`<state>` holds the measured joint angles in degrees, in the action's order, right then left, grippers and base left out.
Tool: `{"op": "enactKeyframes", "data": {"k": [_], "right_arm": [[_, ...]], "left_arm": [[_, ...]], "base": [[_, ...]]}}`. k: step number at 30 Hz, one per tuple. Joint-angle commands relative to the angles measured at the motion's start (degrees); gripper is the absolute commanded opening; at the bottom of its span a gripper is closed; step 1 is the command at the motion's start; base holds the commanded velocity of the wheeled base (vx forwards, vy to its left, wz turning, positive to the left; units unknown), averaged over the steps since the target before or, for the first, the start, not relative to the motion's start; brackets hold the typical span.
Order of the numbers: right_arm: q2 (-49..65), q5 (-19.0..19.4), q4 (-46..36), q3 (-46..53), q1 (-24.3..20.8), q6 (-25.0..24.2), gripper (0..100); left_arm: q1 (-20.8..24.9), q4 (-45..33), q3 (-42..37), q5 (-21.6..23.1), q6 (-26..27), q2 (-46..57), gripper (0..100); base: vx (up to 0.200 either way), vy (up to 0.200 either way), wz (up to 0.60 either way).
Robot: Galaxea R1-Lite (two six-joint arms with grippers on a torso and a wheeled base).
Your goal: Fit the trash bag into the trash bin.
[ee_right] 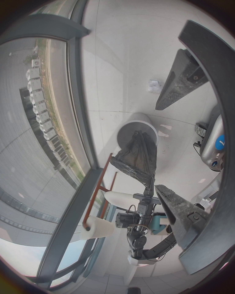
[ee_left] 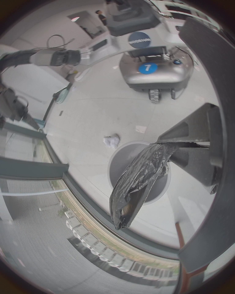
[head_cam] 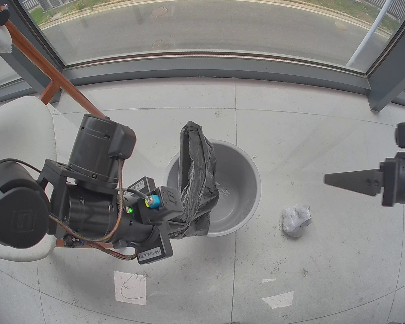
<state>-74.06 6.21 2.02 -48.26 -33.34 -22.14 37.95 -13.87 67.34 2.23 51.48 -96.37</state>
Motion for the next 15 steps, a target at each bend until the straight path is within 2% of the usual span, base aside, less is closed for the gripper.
{"op": "enactKeyframes", "data": {"k": [1, 6, 12, 15], "right_arm": [[-15.50, -2.07, -0.44, -10.27, -3.75, -0.10, 100], [-20.07, -3.92, -5.72, -18.09, -6.47, -0.19, 100], [-23.94, -4.01, -10.72, -23.63, -7.70, -0.54, 100], [-26.84, -5.68, -10.72, -25.39, -8.41, -0.36, 100]], "left_arm": [[1.51, -0.19, 2.80, -3.29, 7.23, -3.92, 0], [2.57, -0.28, 8.07, -3.73, 11.45, -7.70, 0], [4.33, -0.28, 8.95, -5.66, 11.80, -9.01, 0], [5.12, -0.45, 8.86, -6.89, 11.80, -9.01, 0]], "base": [[0.000, 0.000, 0.00], [0.000, 0.000, 0.00], [0.000, 0.000, 0.00], [0.000, 0.000, 0.00]]}}
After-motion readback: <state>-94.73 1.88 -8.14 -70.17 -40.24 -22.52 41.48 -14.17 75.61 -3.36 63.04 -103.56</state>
